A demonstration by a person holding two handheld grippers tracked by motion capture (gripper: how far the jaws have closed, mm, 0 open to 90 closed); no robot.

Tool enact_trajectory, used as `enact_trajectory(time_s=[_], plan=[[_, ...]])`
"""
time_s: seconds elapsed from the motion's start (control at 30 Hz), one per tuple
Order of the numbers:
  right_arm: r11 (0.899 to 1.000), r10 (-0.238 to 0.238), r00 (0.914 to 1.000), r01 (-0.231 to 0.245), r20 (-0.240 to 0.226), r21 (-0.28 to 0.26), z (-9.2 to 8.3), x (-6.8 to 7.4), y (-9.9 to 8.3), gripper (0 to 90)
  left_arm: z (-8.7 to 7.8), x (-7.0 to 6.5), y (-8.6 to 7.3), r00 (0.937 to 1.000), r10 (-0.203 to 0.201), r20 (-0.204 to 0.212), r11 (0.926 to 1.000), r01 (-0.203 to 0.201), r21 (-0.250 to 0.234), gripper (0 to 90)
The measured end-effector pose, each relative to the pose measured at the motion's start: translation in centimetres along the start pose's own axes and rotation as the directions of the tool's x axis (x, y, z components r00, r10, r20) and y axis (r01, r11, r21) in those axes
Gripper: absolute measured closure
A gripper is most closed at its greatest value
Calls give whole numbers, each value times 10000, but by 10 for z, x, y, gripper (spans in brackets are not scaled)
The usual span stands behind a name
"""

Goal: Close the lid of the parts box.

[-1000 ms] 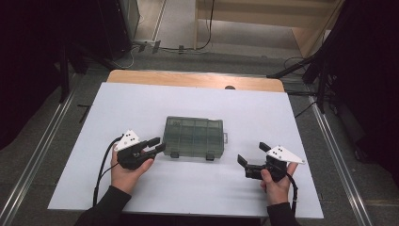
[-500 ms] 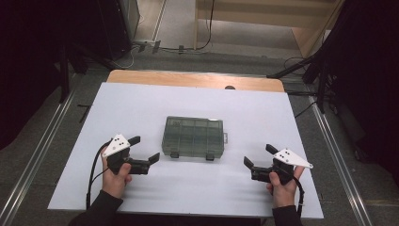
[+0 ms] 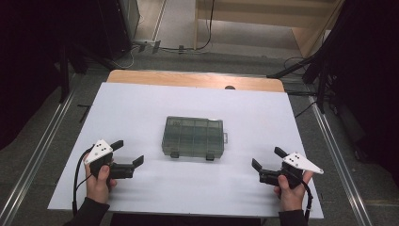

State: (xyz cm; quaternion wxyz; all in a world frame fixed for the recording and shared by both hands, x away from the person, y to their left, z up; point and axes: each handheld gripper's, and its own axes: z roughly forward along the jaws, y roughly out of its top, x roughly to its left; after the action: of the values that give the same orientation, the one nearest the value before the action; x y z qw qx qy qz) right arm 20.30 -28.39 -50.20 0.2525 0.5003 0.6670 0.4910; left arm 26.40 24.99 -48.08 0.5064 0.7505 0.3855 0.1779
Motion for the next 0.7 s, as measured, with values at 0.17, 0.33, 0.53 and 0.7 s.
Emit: enact_trajectory(time_s=[0.17,0.33,0.53,0.7], plan=[[10000,49,9999,-49,95,-30,-4,-1,0,0,-12,4,-5,9997,-20,-250,9999,17,-136,0],[10000,-8,9998,9,190,-8,-8,-2,-2,0,-22,10,-9,9987,-170,-474,9997,161,-190,0],[10000,30,9997,-28,257,-48,-14,-7,-5,0,-31,18,-12,9972,-295,-684,9993,279,-245,0],[9999,130,9995,-131,295,21,-18,-10,-8,0,-39,23,-16,9950,-541,-843,9983,522,-244,0]])
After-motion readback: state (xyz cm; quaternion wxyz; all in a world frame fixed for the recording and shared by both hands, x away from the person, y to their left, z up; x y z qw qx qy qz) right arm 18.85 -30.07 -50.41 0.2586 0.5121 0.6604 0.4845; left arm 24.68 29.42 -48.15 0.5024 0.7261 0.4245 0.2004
